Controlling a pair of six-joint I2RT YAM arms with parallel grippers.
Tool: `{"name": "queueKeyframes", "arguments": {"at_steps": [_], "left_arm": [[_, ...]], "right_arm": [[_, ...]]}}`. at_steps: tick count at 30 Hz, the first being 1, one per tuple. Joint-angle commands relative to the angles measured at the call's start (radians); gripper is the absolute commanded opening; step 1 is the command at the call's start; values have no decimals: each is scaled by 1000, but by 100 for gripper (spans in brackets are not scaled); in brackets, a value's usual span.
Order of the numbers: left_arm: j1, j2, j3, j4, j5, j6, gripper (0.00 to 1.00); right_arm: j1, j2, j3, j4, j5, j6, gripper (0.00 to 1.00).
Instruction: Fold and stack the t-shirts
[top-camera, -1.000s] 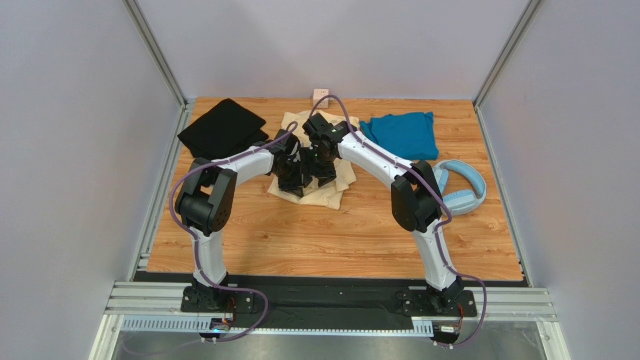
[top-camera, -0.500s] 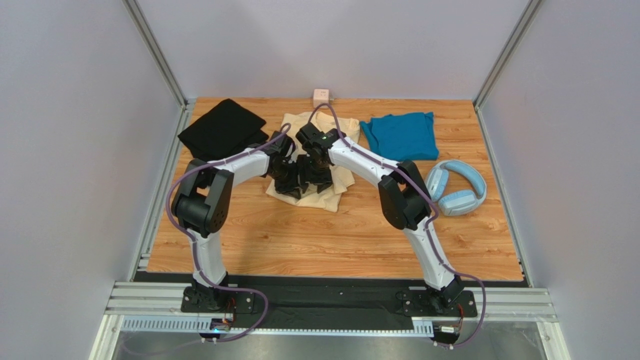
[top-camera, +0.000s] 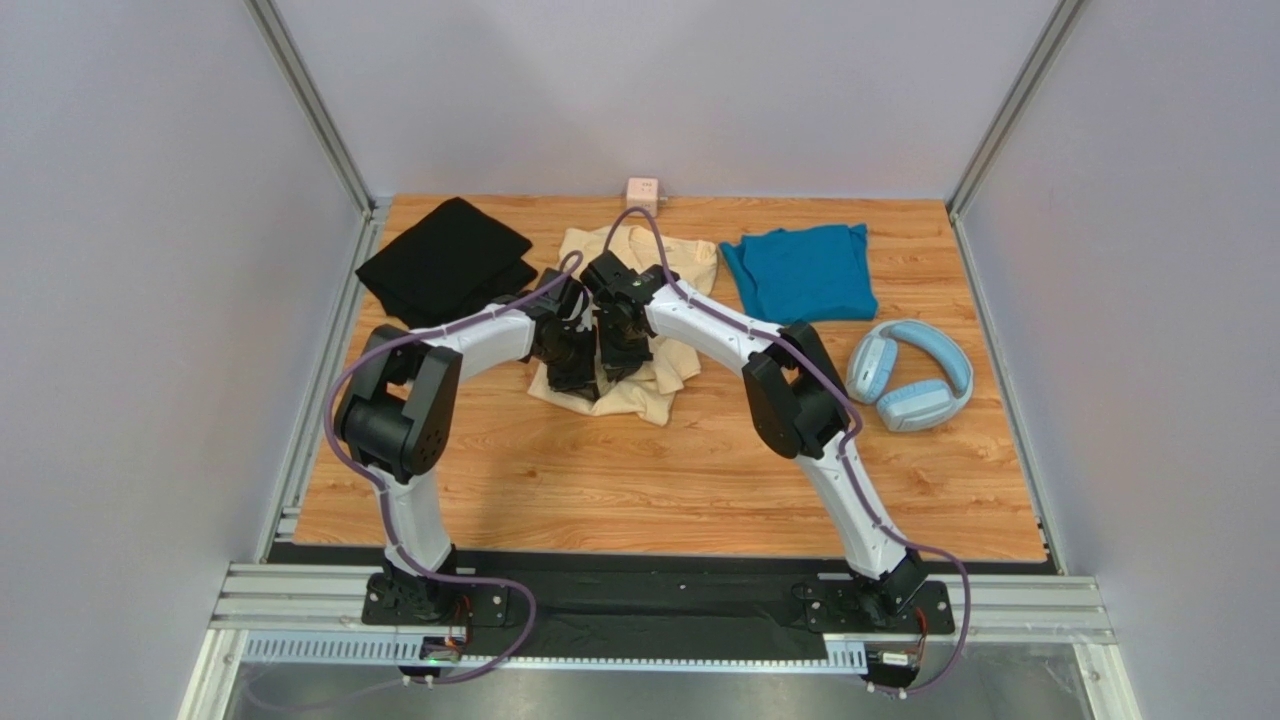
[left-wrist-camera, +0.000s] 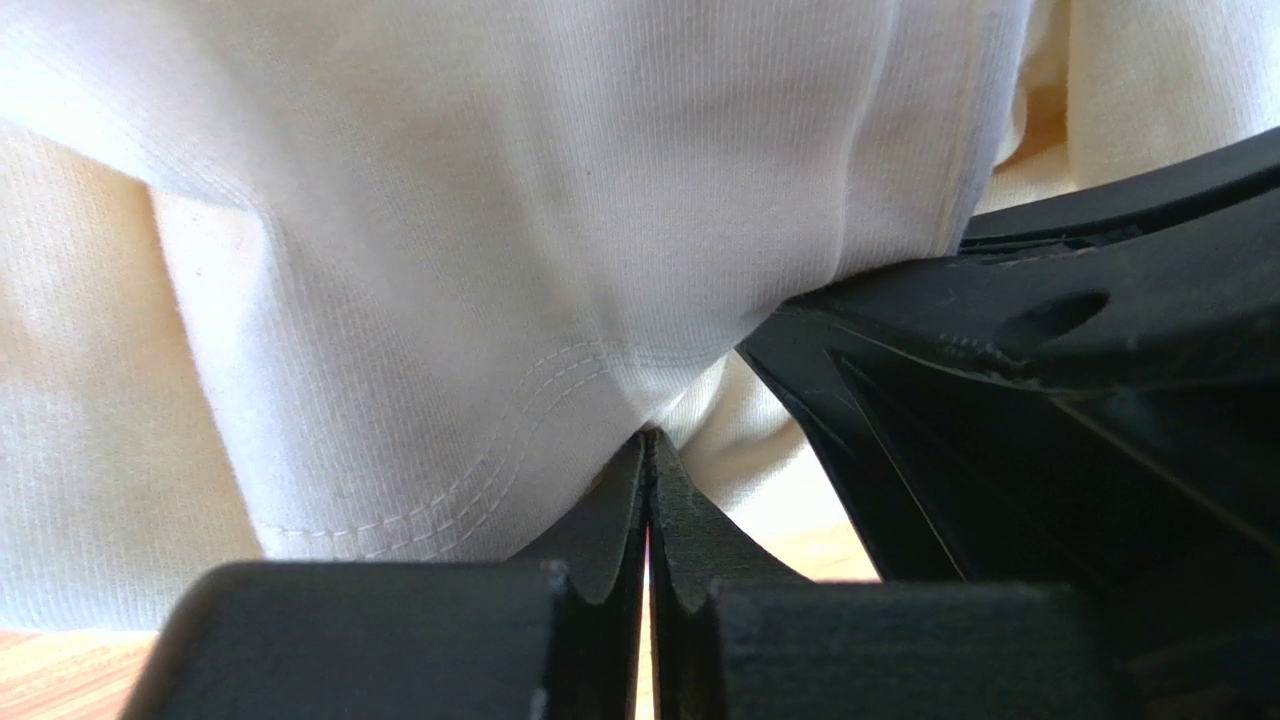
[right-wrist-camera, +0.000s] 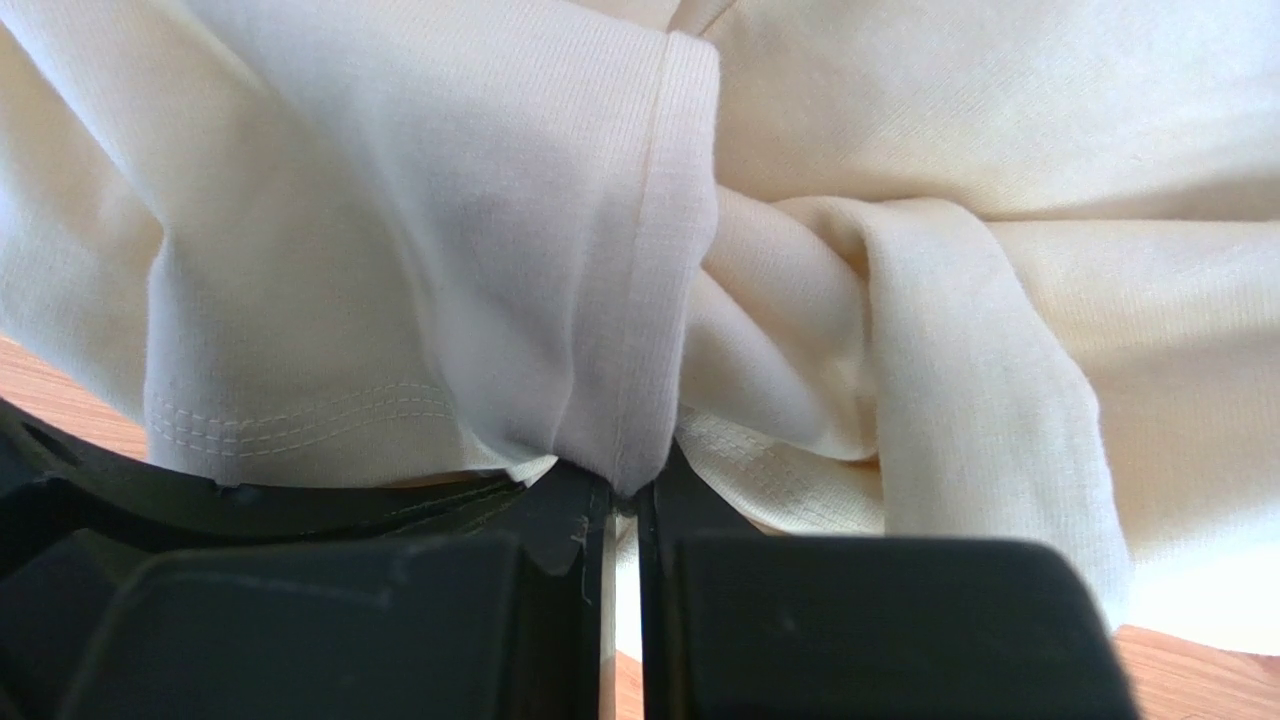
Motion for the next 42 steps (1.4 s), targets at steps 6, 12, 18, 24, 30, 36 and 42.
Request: {"name": "queueKeyframes", "arguments": {"at_steps": [6,12,18,24,30,36,42], "left_arm": [[-30,69,-71,-111,-57,50,0],[-30,93,-71,-109,-51,45,0],[-30,90,-82,-106,-51,48,0],[-30,95,-79,-108,-45,48,0],[-30,96,-80,-111,-39,51,0],[-32,101,-92,-111,-26,56,0],[-30,90,-97,-137,-45,64,0]], "right_arm": [[-43,-15,65,27,135,-87,2],[-99,-36,108,-11,114,-116,3],[-120,-33,171,-28,103,-123,1],[-135,-3,225,-36,78,-137,0],[-165,30,323,-44,60,-154,13],[-211,57,413,22,-15,-148,37],[-263,37,447,67,-57,-140,40]]}}
